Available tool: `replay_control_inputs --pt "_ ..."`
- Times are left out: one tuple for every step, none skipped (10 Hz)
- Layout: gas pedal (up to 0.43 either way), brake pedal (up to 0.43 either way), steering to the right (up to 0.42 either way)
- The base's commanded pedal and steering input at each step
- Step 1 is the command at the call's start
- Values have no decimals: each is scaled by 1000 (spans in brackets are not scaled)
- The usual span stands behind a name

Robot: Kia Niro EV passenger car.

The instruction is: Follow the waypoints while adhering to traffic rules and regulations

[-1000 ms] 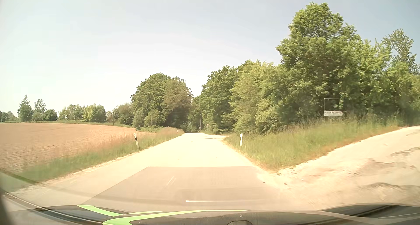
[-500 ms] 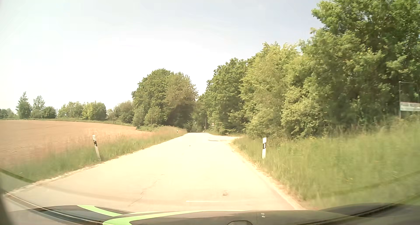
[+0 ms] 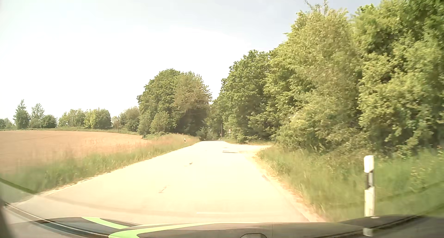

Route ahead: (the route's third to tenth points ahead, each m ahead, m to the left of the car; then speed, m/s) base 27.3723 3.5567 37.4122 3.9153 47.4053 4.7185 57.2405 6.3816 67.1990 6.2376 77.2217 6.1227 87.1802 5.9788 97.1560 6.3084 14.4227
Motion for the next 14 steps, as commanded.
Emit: replay_control_inputs --pt "197 0 -13" --pt "197 0 -11" --pt "197 0 -11" --pt "197 0 -11" --pt "197 0 -11" --pt "197 0 -10" --pt "197 0 -10" --pt "197 0 -13" --pt "197 0 -16" --pt "197 0 -19" --pt "197 0 -21" --pt "197 0 -21" --pt "197 0 -21" --pt "197 0 -20"
